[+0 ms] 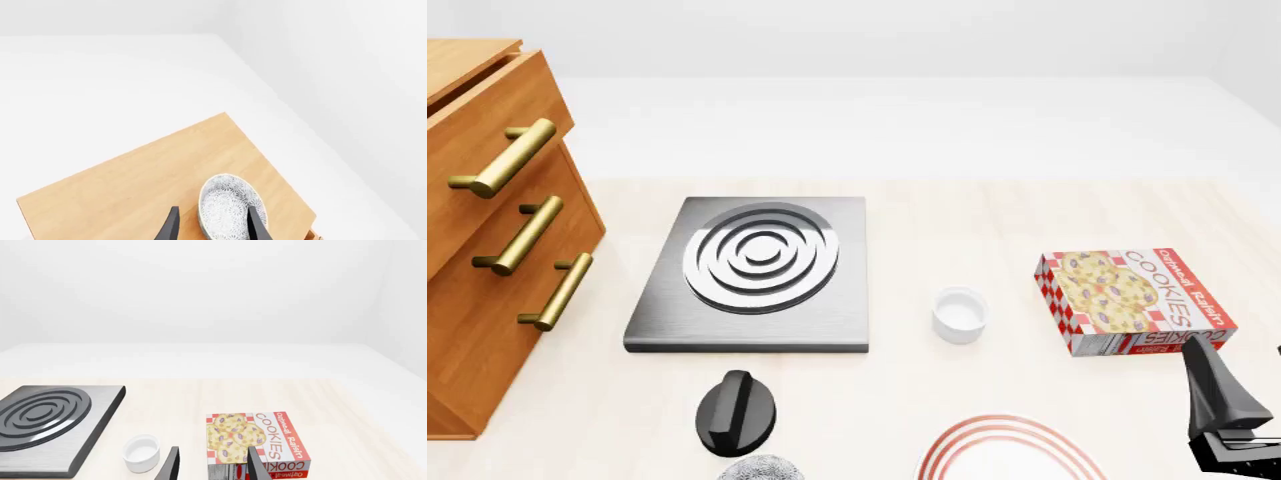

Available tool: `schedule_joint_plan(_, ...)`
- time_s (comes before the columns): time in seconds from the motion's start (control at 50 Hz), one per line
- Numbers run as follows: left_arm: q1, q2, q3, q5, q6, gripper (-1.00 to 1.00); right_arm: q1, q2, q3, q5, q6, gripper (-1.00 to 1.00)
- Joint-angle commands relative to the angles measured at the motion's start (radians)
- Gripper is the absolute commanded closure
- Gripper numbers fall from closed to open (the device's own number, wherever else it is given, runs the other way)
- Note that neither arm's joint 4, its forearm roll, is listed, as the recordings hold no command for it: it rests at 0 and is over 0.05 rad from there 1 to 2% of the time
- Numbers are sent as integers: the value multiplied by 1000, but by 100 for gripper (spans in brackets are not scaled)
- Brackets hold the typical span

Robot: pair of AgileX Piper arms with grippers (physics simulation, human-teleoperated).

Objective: Pick the akita bowl on the wooden cabinet and place it on the plate.

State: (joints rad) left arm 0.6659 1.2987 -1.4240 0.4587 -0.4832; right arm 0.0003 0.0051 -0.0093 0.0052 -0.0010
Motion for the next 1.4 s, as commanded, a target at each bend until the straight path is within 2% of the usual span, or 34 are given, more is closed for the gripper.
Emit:
schedule_joint_plan(0.02,-11,14,18,-15,2,-100,0,0,0,0,0,-100)
schedule_joint_plan(1.4,-38,87,48,-64,4,-100,0,0,0,0,0,-100)
